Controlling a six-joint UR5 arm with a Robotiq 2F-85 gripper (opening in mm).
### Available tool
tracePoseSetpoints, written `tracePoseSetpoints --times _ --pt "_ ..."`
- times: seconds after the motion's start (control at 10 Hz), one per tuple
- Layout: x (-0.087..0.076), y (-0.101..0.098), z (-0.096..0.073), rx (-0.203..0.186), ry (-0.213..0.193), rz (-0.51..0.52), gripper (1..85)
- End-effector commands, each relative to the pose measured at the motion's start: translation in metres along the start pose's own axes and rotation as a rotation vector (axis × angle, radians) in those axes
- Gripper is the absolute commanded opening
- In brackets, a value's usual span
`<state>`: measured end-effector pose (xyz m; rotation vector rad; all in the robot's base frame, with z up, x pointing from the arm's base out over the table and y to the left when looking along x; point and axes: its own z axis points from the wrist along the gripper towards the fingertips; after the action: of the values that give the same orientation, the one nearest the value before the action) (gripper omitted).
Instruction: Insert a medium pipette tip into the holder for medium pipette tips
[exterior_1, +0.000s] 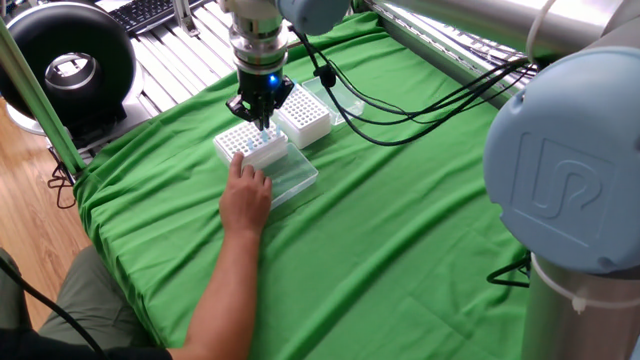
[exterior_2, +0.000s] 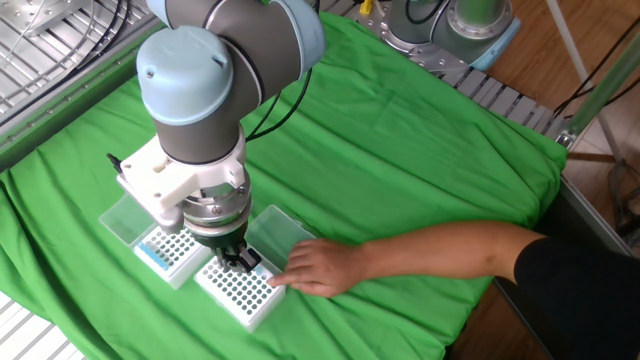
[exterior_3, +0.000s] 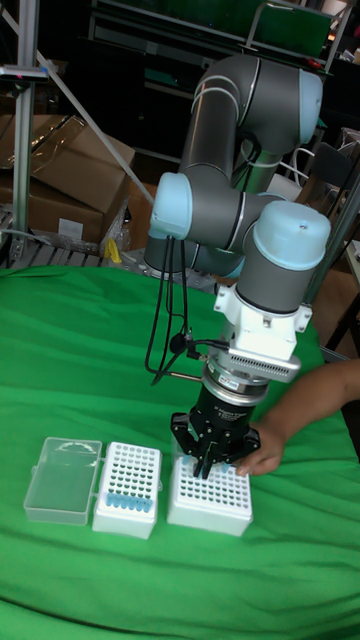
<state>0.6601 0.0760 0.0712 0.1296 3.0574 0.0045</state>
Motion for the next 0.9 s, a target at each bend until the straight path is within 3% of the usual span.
tracePoseSetpoints --times 0.0,0.4,0.8 --pt "0.002 -0.002 -0.015 0.002 0.026 0.005 1.0" --pt "-0.005 0.001 -0.049 0.008 0.062 0.002 1.0" --pt "-0.026 -0.007 -0.080 0.013 0.084 -0.037 1.0"
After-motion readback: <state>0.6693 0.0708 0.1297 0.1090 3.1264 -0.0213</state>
